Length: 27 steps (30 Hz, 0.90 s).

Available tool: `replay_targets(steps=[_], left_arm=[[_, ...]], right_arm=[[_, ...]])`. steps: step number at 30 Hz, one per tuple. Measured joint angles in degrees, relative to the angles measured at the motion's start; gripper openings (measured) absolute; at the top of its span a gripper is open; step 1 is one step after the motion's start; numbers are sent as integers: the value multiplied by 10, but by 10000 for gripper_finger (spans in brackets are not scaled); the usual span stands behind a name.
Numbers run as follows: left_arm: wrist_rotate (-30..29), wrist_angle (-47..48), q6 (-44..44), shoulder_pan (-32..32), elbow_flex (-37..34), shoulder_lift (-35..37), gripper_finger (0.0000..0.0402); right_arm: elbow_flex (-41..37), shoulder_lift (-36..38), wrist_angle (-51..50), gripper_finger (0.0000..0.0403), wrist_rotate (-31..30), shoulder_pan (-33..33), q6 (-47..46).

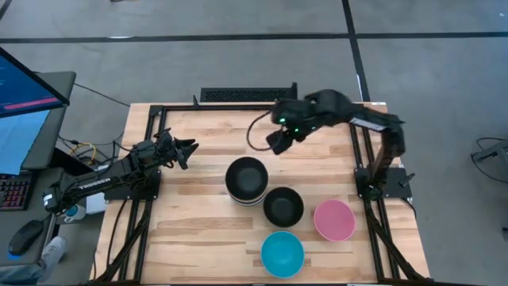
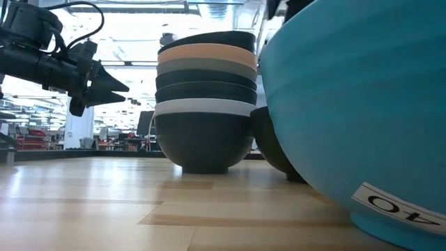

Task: Nest bowls inside each other
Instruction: Stack the black bowl on top of the other black bowl

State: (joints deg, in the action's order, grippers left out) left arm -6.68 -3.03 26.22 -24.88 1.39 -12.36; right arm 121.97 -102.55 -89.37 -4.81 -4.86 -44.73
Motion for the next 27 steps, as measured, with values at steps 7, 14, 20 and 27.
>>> replay_targets(steps=[7, 14, 20, 27], left_arm=[[0, 0, 0, 0, 0, 0, 153], [0, 1, -4, 0, 0, 0, 153], [3, 1, 9, 0, 0, 0, 153], [3, -3, 50, 1, 0, 0, 153]], right_arm=[[-128, 60, -6, 219, 4, 94, -72], [-377, 110, 128, 210, 67, 160, -139], [-529, 137, 270, 193, 104, 150, -184], [-556, 130, 327, 188, 95, 140, -156]])
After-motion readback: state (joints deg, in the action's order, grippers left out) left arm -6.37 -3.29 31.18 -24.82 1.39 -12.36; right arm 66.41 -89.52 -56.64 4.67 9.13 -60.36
